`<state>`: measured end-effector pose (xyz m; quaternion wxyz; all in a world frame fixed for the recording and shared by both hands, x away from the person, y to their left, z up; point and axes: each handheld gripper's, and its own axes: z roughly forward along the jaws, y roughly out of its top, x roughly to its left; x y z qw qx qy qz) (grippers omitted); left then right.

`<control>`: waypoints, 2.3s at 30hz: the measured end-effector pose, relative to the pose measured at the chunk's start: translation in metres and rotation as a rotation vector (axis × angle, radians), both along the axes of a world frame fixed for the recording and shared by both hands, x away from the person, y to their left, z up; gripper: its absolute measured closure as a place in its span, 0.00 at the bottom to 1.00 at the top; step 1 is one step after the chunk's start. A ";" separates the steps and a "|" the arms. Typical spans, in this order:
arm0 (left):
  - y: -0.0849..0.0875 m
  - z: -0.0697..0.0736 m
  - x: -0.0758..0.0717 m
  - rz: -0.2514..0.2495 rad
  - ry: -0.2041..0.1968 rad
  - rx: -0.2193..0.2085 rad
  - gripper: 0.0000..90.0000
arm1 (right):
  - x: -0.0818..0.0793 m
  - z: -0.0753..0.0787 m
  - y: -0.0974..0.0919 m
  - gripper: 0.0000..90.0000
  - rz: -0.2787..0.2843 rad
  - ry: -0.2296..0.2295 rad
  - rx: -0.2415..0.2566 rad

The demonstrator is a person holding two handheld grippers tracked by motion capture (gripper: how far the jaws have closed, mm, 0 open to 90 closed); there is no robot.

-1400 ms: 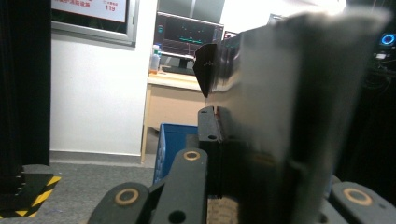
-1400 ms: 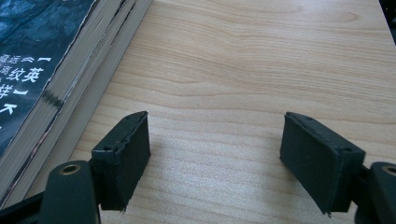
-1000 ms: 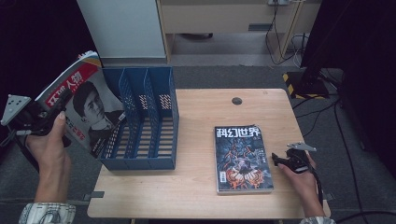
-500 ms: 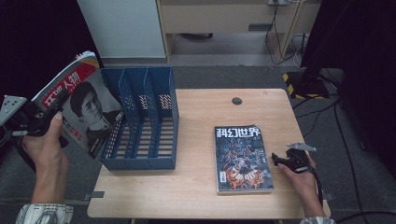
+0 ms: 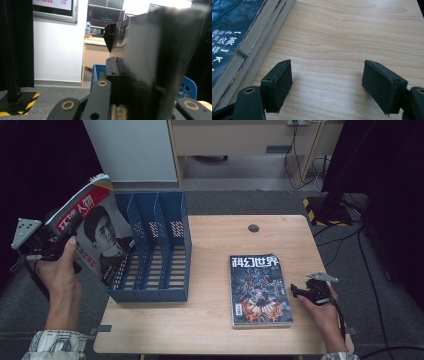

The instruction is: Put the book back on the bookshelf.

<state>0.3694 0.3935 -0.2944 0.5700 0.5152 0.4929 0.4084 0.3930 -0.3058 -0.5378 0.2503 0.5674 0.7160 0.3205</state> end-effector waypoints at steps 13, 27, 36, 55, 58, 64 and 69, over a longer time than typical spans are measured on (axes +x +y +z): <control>-0.005 -0.013 0.010 -0.012 -0.005 -0.010 0.96 | 0.000 0.000 0.000 0.27 0.002 0.000 -0.001; -0.004 -0.024 0.014 -0.011 -0.006 -0.008 0.96 | 0.000 0.000 0.000 0.27 0.001 -0.001 -0.002; -0.003 -0.030 0.013 -0.010 -0.014 -0.014 0.96 | 0.000 0.000 0.000 0.27 0.002 0.002 -0.003; 0.004 -0.030 0.007 0.009 -0.023 0.000 0.96 | 0.000 0.000 0.001 0.27 0.000 0.002 -0.001; 0.003 -0.033 0.009 0.009 -0.021 -0.007 0.96 | 0.000 0.000 0.001 0.27 0.001 0.004 -0.001; 0.001 -0.037 0.012 0.011 -0.014 -0.004 0.96 | 0.000 0.000 0.001 0.27 0.000 0.002 -0.001; 0.000 -0.042 0.013 0.012 -0.015 -0.006 0.96 | 0.000 0.000 0.001 0.27 0.001 0.002 -0.001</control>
